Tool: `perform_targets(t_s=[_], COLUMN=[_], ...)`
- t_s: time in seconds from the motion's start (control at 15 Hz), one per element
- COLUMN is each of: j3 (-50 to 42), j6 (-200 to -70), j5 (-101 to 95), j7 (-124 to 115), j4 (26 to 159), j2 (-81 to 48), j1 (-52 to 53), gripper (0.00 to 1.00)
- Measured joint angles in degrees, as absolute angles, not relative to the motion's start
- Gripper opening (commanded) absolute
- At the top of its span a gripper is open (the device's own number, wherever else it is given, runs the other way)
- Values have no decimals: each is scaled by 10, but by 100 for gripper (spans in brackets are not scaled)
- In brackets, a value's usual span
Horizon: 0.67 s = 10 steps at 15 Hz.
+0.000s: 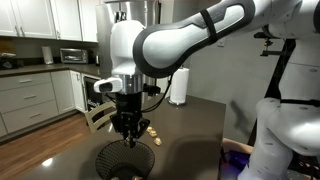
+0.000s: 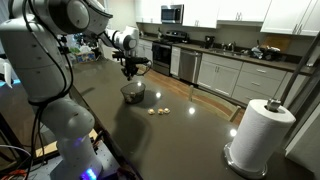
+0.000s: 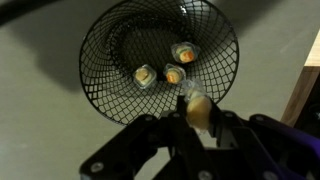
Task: Put one yellow object in the black basket
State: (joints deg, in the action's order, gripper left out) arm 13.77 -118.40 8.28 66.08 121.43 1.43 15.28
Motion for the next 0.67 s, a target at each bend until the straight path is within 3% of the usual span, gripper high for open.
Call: perform_targets(t_s=[0.07, 0.27, 0.67], j3=[138, 137, 136], j6=[-1187, -1192, -1194], j5=[83, 83, 83], j7=[661, 661, 661], j4=[1214, 1214, 1214], j2=[14, 14, 14], j1=[153, 152, 152], gripper=[45, 58, 97])
